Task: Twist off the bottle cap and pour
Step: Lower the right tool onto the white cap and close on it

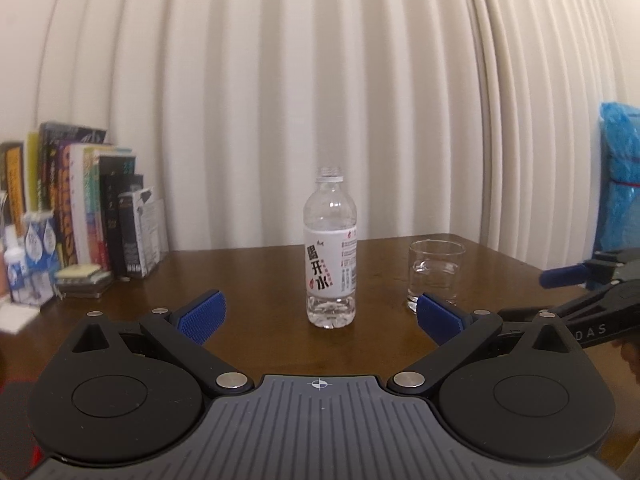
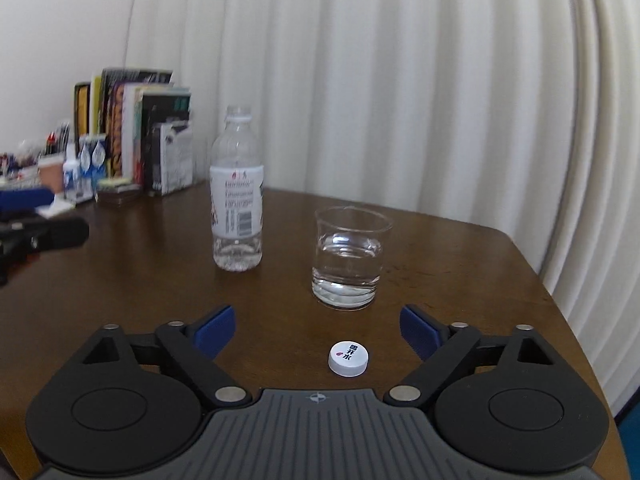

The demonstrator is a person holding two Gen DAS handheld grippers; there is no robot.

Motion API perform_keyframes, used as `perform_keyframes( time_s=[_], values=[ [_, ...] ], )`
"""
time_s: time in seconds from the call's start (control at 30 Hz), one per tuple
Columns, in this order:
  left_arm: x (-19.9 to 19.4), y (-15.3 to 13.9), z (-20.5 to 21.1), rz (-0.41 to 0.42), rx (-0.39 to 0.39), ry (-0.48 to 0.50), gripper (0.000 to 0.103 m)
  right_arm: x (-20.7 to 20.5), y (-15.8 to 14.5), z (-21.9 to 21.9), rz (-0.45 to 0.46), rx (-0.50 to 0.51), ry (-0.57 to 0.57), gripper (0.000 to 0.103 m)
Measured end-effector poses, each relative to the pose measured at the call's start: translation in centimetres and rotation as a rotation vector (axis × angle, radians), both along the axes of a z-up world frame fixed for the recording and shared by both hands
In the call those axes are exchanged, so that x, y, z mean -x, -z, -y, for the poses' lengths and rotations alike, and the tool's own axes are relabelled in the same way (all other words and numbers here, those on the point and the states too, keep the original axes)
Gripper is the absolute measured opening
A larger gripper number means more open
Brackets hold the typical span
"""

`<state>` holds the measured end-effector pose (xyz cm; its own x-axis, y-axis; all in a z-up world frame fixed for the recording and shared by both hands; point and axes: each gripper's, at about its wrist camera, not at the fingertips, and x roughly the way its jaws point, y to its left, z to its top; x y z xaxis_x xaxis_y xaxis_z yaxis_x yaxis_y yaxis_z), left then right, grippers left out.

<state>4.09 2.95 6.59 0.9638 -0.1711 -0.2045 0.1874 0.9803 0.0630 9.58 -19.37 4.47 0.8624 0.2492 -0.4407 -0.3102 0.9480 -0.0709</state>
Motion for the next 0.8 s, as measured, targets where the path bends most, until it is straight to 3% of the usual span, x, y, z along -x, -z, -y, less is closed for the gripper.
perform_keyframes(
  time_s=[0.13,0.3,0.47,0.8],
  values=[
    [-1.2,-0.5,0.2,-0.005,-0.026,0.042,0.103,-1.3,0.4,0.6,-0.075,0.004,-0.018,0.071],
    [-2.5,-0.8,0.5,-0.009,-0.052,0.07,0.103,-2.6,1.0,1.1,-0.123,0.035,-0.009,0.067],
    [-3.7,-0.9,0.6,-0.025,-0.045,0.091,0.103,-3.7,1.6,1.5,-0.165,0.03,-0.012,0.054],
    [-5.9,-0.8,0.5,-0.037,-0.064,0.097,0.103,-5.2,2.5,1.9,-0.205,0.032,-0.02,0.046]
  ],
)
